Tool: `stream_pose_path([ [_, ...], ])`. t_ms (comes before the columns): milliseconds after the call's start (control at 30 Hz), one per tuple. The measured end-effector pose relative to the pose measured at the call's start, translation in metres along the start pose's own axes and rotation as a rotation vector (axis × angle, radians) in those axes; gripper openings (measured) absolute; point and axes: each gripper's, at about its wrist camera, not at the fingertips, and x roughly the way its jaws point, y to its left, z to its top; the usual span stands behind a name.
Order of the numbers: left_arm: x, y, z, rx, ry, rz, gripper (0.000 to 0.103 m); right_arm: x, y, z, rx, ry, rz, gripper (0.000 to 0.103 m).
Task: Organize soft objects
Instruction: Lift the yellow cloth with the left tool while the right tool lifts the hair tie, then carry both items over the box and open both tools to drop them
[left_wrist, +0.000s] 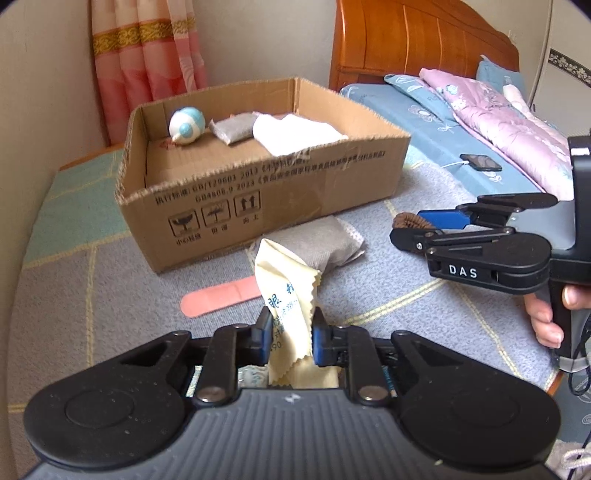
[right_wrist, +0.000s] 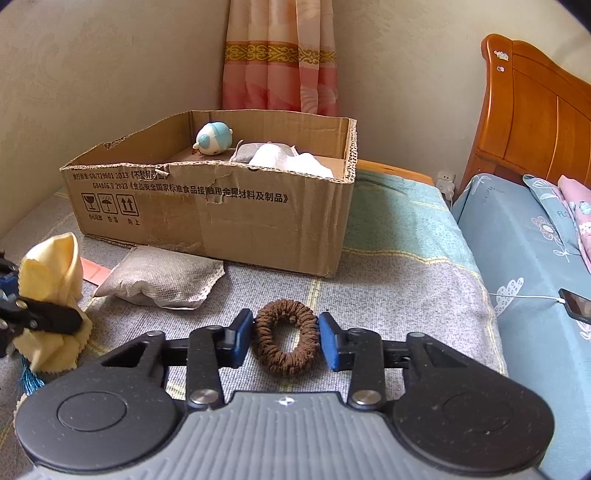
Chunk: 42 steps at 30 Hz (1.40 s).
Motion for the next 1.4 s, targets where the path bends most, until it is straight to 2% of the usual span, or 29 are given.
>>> stream_pose_path([
  [367,-0.048,0.004,0.023,0.030,-0.077,-0.031,0.019,-0.040,0.000,0.014,-0.073,-0.061,0.018,0.042],
  [567,-0.060,0.011,0.052,0.057,-0.131,0.008,0.019,-0.061,-0.001,0.023,-0.110,-0.081,0.046,0.042],
  [767,-0.045,0.024,0.096,0.098,-0.170,0.056,0.019,-0.074,0.000,0.036,-0.139,-0.118,0.058,0.042],
  [967,-0.009,0.042,0.138,0.114,-0.179,0.107,0.019,-0.079,-0.001,0.052,-0.151,-0.149,0.053,0.042],
  [1000,-0.001,0.045,0.142,0.114,-0.181,0.125,0.021,-0.079,-0.001,0.054,-0.149,-0.152,0.052,0.042],
  [1067,0.016,0.054,0.146,0.109,-0.176,0.146,0.037,-0.077,0.000,0.060,-0.148,-0.155,0.052,0.042],
  [1133,0.028,0.061,0.143,0.070,-0.155,0.183,0.085,-0.076,0.002,0.063,-0.150,-0.161,0.048,0.042],
  [1167,0.030,0.063,0.139,0.058,-0.165,0.199,0.089,-0.075,0.002,0.065,-0.152,-0.163,0.049,0.042],
  [1267,0.026,0.065,0.120,0.050,-0.154,0.209,0.089,-0.074,0.006,0.070,-0.157,-0.171,0.048,0.042],
  [1400,-0.002,0.061,0.093,0.014,-0.152,0.242,0.090,-0.070,0.012,0.075,-0.157,-0.170,0.057,0.042],
])
